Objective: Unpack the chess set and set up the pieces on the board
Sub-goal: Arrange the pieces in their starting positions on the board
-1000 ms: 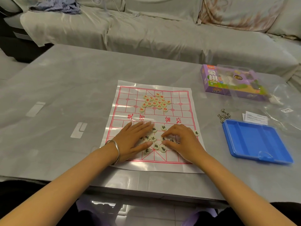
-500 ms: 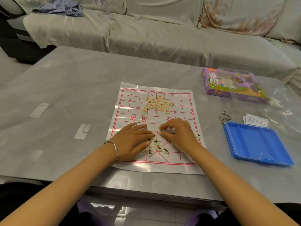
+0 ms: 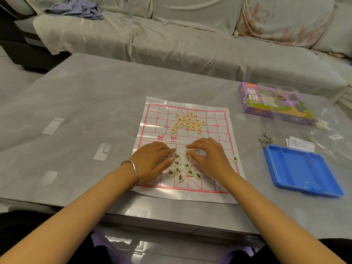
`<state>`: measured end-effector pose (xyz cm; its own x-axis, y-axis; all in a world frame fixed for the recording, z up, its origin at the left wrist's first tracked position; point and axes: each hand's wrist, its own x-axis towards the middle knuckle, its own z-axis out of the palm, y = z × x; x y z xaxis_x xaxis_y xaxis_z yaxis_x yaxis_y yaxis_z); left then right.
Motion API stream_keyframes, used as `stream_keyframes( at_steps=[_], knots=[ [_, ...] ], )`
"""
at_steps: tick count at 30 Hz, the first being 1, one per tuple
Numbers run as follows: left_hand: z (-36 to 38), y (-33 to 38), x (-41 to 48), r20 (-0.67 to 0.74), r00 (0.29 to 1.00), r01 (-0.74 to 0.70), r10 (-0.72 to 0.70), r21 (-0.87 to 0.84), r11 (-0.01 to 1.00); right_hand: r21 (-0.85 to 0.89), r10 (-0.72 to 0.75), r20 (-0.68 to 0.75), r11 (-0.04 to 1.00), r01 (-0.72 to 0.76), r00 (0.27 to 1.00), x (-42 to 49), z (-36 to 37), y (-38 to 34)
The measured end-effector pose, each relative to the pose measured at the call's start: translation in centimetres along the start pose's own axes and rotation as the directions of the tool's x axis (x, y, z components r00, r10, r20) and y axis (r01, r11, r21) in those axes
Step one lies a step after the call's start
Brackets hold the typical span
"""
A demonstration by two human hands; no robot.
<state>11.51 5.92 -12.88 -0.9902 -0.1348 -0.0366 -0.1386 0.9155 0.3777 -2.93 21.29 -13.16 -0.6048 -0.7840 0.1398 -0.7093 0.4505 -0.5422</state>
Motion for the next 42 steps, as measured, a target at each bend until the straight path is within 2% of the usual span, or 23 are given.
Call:
stream_keyframes(
  at_steps=[3, 7, 10, 13, 18, 23, 25, 29, 32, 39, 42],
  knots=[
    [-0.7, -0.4, -0.3, -0.027, 0.994, 0.105, -0.107, -0.079, 0.991, -0.081, -0.099, 0.110, 0.991, 0.108, 0.989, -1.2, -0.1, -1.1],
    [-1.4, -1.6, -0.9, -0.024, 0.984, 0.174, -0.175, -0.045, 0.984, -0.173, -0.138, 0.283, 0.966, 0.192, 0.949, -2.0, 0.4, -1.6],
    [-1.3, -2.5, -1.2, 0.039, 0.983, 0.178, -0.178, -0.009, 0.984, -0.226, -0.112, 0.332, 0.955, 0.195, 0.937, -1.5, 0.7, -1.6],
    [-0.7, -2.5, -1.7, 0.112, 0.982, 0.149, -0.151, 0.027, 0.989, -0.176, -0.083, 0.359, 0.972, 0.155, 0.930, -0.5, 1.0, -2.1],
    [-0.4, -2.5, -2.7, 0.076, 0.991, 0.110, -0.110, 0.010, 0.994, -0.138, -0.123, 0.353, 0.974, 0.181, 0.927, 0.5, 0.9, -3.1],
    [-0.9, -3.0, -2.4, -0.018, 0.973, 0.227, -0.232, -0.146, 0.963, -0.051, -0.166, 0.368, 0.979, 0.198, 0.915, 0.5, 1.0, -4.1],
    [-0.8, -3.2, -2.0, -0.030, 0.969, 0.238, -0.245, -0.160, 0.958, -0.021, -0.136, 0.366, 0.988, 0.154, 0.921, 0.3, 0.8, -4.3],
    [-0.8, -3.1, -0.6, -0.050, 0.972, 0.219, -0.230, -0.169, 0.961, 0.120, -0.036, 0.190, 0.993, 0.014, 0.981, 0.2, -0.2, -3.3],
    [-0.7, -3.1, 0.4, -0.046, 0.970, 0.228, -0.239, -0.163, 0.960, 0.190, 0.018, 0.096, 0.981, -0.036, 0.995, -0.4, -0.7, -2.1],
    [-0.1, -3.1, 1.8, -0.090, 0.968, 0.216, -0.236, -0.187, 0.958, 0.170, 0.021, 0.064, 0.985, -0.031, 0.998, -2.7, -0.5, 0.4],
    [0.0, -2.8, 2.0, -0.113, 0.959, 0.231, -0.259, -0.215, 0.949, 0.124, 0.051, 0.116, 0.990, -0.065, 0.992, -3.3, -0.7, 1.0]
  ],
)
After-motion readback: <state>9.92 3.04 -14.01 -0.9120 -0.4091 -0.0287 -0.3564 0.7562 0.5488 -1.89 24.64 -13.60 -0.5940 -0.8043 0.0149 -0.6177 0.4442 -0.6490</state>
